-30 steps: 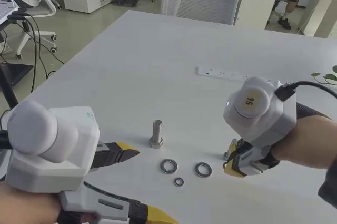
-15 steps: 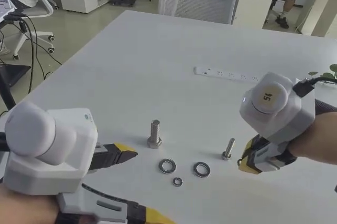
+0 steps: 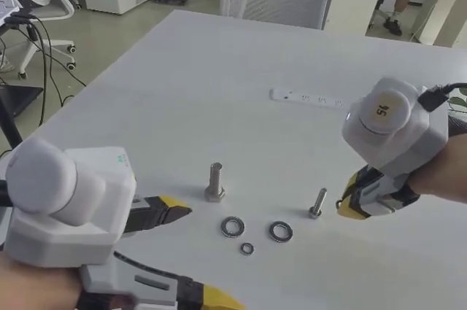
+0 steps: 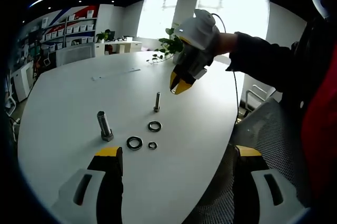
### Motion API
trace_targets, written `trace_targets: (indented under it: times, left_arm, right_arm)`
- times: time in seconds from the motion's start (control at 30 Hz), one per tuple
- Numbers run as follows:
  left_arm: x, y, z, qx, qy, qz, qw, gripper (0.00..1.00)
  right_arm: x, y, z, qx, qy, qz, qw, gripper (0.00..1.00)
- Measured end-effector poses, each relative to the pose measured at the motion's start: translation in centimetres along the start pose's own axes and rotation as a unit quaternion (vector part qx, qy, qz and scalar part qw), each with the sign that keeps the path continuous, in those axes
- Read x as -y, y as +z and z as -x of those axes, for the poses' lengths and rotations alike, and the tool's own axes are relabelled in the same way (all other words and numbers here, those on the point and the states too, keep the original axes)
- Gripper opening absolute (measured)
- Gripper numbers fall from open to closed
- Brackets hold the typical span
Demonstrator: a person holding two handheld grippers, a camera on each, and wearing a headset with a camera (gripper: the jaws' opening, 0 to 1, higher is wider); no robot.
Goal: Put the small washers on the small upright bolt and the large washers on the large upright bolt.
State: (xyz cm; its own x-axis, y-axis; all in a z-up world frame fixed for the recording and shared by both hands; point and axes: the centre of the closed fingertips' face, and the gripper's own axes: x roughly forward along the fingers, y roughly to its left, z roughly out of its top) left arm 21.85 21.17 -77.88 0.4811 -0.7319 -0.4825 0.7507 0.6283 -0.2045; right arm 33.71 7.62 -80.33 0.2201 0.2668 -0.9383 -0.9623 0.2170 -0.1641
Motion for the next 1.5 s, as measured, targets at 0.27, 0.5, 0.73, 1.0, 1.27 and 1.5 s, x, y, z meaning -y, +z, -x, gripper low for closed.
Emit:
trace_targets:
  times: [0.27, 0.5, 0.73, 1.0, 1.27, 1.5]
  left_arm:
    - [-0.1, -0.1, 0.0, 0.0, 0.001, 0.002, 1.0, 0.86]
    - [-0.1, -0.1, 0.0, 0.0, 0.003, 0.004, 1.0, 0.86]
    - [-0.1, -0.2, 0.1, 0.001, 0.005, 0.006, 1.0, 0.86]
    - [-0.2, -0.2, 0.1, 0.0, 0.006, 0.008, 0.9999, 0.86]
    - [-0.3, -0.4, 0.1, -0.001, 0.007, 0.011, 0.9999, 0.86]
    - [-0.5, -0.5, 0.2, -0.002, 0.009, 0.012, 0.9999, 0.86]
  right_arm:
    - [0.9, 1.1, 0.2, 0.003, -0.005, 0.007, 1.0, 0.13]
    - [1.2, 1.8, 0.4, 0.005, -0.006, 0.017, 0.9998, 0.13]
    - [2.2, 2.0, -0.3, 0.002, -0.002, 0.021, 0.9998, 0.13]
    - [2.0, 2.2, -1.1, -0.003, 0.006, 0.024, 0.9997, 0.13]
    - [2.0, 1.9, -1.9, -0.012, 0.013, 0.027, 0.9995, 0.13]
    - [1.9, 1.8, -2.2, -0.016, 0.018, 0.029, 0.9993, 0.13]
